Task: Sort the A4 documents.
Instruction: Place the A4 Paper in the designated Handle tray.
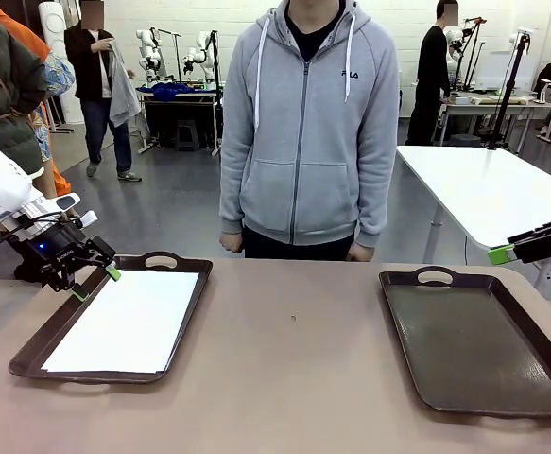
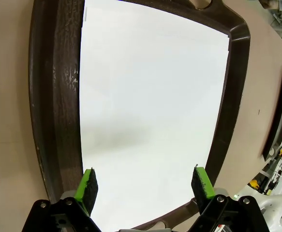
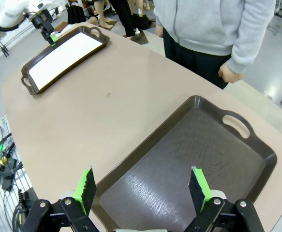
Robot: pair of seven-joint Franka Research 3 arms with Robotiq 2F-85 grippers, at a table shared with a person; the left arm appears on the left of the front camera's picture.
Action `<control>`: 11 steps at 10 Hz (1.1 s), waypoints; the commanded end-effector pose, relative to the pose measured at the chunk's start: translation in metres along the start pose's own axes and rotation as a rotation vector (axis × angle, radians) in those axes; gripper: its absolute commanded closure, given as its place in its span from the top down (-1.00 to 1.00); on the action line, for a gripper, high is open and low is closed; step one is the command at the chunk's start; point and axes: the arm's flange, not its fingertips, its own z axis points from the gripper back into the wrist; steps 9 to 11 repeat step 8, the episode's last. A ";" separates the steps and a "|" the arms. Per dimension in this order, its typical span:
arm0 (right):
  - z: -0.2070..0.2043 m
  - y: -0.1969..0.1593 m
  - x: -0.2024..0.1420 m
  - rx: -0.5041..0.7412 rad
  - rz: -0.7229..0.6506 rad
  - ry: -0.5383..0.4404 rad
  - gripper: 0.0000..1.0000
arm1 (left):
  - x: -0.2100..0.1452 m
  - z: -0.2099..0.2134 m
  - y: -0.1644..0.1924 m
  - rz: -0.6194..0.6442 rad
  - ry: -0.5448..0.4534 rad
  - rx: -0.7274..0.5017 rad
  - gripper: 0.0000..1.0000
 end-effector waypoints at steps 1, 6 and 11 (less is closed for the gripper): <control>-0.004 -0.003 -0.001 0.020 0.005 -0.027 1.00 | 0.003 0.002 0.002 -0.010 0.000 0.013 1.00; -0.004 -0.003 -0.001 0.020 0.005 -0.027 1.00 | 0.003 0.002 0.002 -0.010 0.000 0.013 1.00; -0.004 -0.003 -0.001 0.020 0.005 -0.027 1.00 | 0.003 0.002 0.002 -0.010 0.000 0.013 1.00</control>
